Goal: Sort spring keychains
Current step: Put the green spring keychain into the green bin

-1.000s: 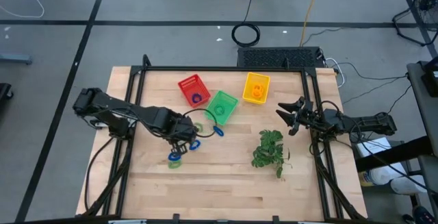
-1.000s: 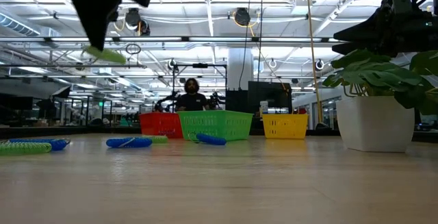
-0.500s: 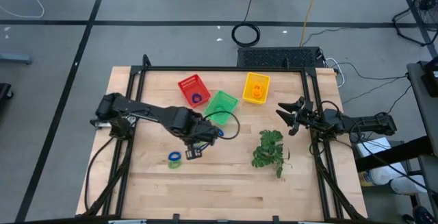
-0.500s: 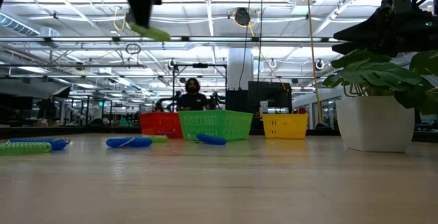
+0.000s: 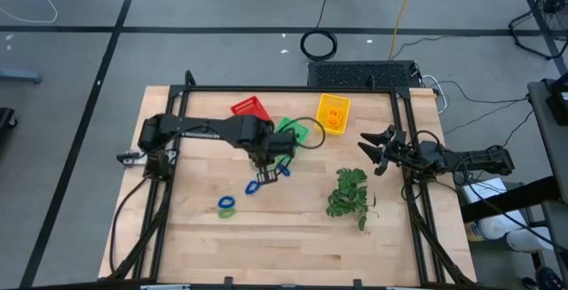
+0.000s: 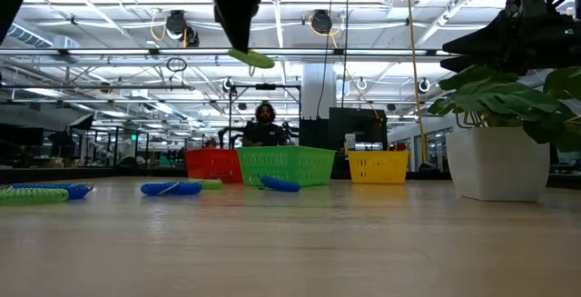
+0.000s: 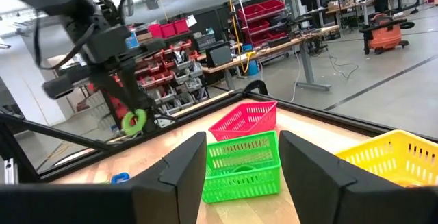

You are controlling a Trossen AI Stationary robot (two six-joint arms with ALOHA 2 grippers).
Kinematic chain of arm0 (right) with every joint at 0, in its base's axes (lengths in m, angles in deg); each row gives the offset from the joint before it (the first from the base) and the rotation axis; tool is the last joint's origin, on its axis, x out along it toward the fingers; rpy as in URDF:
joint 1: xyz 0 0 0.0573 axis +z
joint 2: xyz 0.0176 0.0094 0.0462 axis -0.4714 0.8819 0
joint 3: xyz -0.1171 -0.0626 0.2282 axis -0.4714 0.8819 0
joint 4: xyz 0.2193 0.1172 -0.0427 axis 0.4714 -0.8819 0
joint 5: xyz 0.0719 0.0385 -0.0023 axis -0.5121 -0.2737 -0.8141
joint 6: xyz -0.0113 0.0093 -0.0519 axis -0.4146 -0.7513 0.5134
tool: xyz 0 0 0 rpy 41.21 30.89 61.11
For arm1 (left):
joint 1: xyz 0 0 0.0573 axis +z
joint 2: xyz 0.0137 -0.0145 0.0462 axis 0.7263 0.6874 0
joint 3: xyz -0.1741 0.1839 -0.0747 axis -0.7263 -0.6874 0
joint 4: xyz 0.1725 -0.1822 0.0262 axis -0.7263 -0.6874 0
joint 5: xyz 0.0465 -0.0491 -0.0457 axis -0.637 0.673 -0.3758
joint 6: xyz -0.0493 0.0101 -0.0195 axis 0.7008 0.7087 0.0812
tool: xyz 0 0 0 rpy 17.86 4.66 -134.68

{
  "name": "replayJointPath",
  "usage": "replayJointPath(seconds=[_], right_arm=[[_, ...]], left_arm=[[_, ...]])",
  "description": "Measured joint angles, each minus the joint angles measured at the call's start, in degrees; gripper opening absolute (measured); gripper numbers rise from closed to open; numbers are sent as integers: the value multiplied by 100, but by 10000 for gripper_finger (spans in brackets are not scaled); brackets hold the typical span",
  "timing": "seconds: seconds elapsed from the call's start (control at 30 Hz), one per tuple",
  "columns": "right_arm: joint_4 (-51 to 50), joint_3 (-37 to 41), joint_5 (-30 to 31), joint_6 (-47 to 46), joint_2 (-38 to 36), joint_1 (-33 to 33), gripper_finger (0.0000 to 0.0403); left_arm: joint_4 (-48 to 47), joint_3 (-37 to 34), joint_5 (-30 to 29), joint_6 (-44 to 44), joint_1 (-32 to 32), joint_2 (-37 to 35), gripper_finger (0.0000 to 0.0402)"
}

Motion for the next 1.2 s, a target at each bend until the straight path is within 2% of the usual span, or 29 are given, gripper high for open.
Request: replayJointPath(seconds=[0.6, 0.7, 0.93, 1.2], right_arm=[[0, 0, 1, 0, 0, 2, 171], [2, 0, 0, 0, 0, 2, 171], [2, 0, -1, 0, 0, 1, 171], [-1, 0, -1, 0, 1, 0, 171]], left_arm=[[599, 9, 58, -1534, 1220, 62, 4], [687, 7, 259, -1778, 1382, 220, 4], [754, 0, 359, -2139, 1509, 695, 4], [1050, 0, 364, -2172, 1570, 1139, 4]])
